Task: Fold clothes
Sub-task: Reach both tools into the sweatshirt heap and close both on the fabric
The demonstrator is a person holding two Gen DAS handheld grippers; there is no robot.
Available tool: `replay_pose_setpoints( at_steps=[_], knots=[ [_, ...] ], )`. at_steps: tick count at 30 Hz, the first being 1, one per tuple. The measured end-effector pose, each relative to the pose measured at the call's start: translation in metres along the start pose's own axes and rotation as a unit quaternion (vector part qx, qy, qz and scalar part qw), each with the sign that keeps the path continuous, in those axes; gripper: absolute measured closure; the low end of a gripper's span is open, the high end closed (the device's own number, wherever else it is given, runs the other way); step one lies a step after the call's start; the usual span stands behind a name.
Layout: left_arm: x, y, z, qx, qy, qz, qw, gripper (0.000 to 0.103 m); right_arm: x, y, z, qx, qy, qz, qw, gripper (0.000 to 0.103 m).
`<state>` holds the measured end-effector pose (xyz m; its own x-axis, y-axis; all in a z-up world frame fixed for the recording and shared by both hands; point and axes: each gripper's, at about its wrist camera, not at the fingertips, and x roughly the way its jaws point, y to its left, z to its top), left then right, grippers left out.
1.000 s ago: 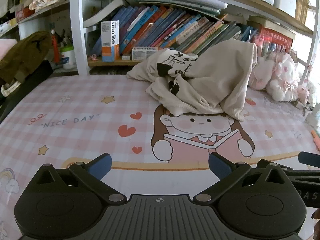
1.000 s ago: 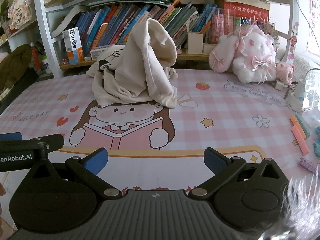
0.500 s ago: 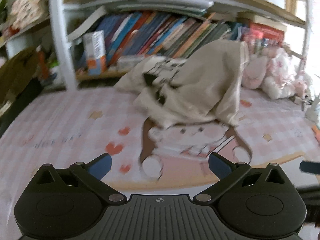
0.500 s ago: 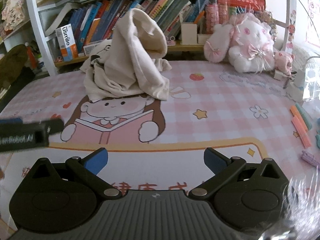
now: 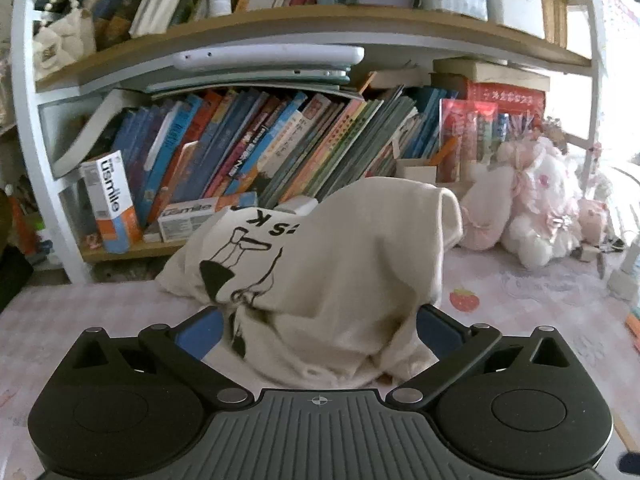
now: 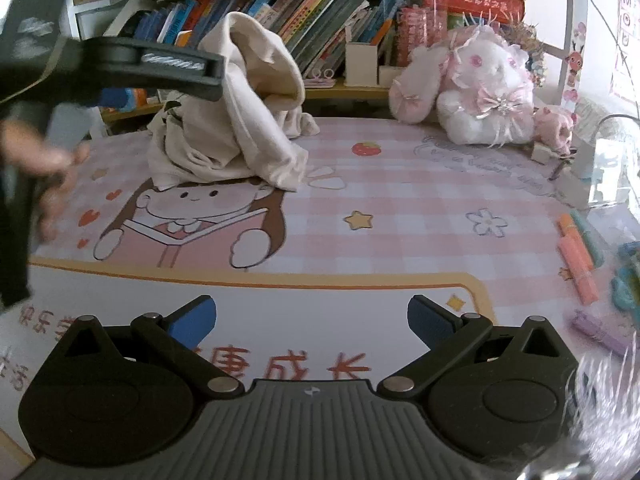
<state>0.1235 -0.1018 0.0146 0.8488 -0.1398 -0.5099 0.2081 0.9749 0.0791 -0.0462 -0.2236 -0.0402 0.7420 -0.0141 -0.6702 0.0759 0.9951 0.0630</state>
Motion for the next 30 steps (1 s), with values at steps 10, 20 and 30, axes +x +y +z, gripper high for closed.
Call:
replay_pose_setpoints(
  at_steps=[10,20,30],
  knots=[
    [0.014,0.021,0.010,-0.050,0.015,-0.012,0.9986,0.102,-0.005,-0.012,-0.002,-0.012,-0.002,0.002,1.000,0.000],
    [-0.080,0.013,0.013,-0.007,-0.054,-0.125,0.9906,0.103,-0.009,0.002,0.014,-0.059,-0.040,0.027,0.997,0.000],
    [-0.119,0.012,-0.014,-0.049,0.007,-0.267,0.9623,0.102,0.002,0.034,0.020,-0.104,-0.034,0.097,0.989,0.008]
  ],
)
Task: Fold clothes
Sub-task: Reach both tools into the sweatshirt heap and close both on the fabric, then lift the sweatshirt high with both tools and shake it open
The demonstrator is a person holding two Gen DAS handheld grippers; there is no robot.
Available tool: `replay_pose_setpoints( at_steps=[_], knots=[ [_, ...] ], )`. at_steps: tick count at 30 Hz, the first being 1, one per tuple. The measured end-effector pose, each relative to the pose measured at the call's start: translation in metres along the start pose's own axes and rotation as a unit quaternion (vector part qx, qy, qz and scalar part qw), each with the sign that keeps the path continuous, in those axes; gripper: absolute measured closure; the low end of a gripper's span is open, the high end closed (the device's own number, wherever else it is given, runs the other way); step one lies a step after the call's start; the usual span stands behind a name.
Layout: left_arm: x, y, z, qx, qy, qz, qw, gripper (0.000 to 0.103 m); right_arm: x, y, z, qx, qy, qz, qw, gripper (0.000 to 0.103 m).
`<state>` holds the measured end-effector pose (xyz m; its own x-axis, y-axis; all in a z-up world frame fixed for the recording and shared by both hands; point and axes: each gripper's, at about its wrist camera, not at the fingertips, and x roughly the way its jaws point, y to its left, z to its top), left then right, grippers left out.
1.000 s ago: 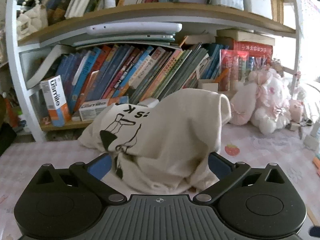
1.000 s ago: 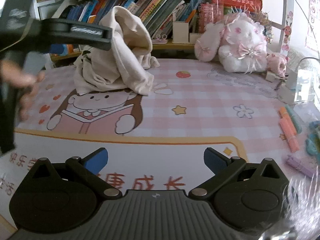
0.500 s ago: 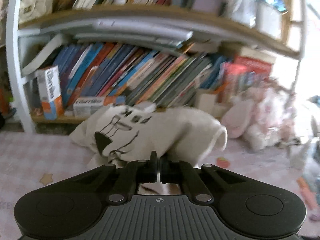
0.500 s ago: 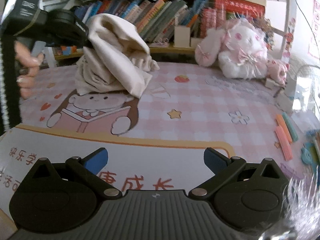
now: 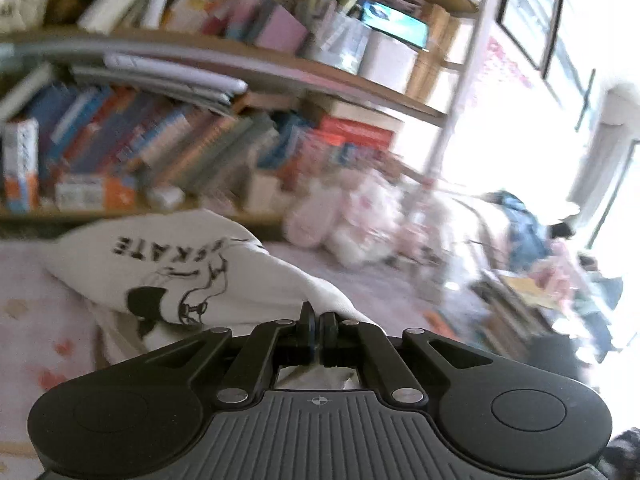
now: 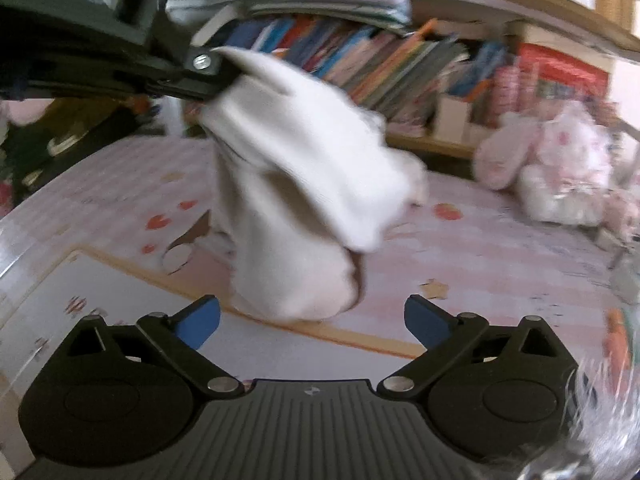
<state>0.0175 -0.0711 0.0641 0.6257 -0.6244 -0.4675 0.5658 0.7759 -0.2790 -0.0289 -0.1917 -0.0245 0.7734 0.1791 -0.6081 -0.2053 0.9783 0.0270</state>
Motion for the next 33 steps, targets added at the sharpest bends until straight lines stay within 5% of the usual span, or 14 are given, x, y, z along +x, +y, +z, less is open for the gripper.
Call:
replay_pose_setpoints(
  at_steps=[1,3,4,6,8,11,20,26,33],
  knots=[
    [0.000,-0.001,-0.004,0.004,0.007,-0.006,1.0000,0.100,0.002,0.004,0.000,-0.004,0.003,0.007,1.000,0.014],
    [0.000,-0.002,-0.011,0.020,0.023,0.006,0.9995,0.096,0.008,0.011,-0.002,-0.009,0.015,0.014,1.000,0.053],
    [-0.001,-0.001,-0.015,0.026,0.031,0.017,0.9990,0.092,0.012,0.013,-0.004,-0.006,0.024,0.013,1.000,0.062],
    [-0.007,0.006,-0.023,0.033,0.046,0.037,0.9977,0.076,0.020,0.013,-0.007,0.014,0.046,0.008,0.999,0.088],
    [-0.016,0.014,-0.032,0.037,0.053,0.055,0.9964,0.046,0.026,0.010,-0.009,0.037,0.059,0.006,0.998,0.091],
    [-0.032,0.032,-0.048,0.026,0.061,0.084,0.9943,0.035,0.032,0.006,-0.013,0.064,0.075,0.003,0.995,0.092],
    [-0.063,0.092,-0.080,-0.045,0.080,0.193,0.9769,0.033,0.040,0.015,-0.019,0.074,0.094,-0.003,0.993,0.090],
    [-0.078,0.106,-0.091,-0.046,0.067,0.216,0.9731,0.032,0.030,0.030,-0.002,0.104,0.104,0.094,0.985,0.100],
    [-0.085,0.109,-0.098,-0.037,0.048,0.219,0.9738,0.027,-0.015,0.051,0.065,0.126,-0.012,0.214,0.969,0.100]
  ],
)
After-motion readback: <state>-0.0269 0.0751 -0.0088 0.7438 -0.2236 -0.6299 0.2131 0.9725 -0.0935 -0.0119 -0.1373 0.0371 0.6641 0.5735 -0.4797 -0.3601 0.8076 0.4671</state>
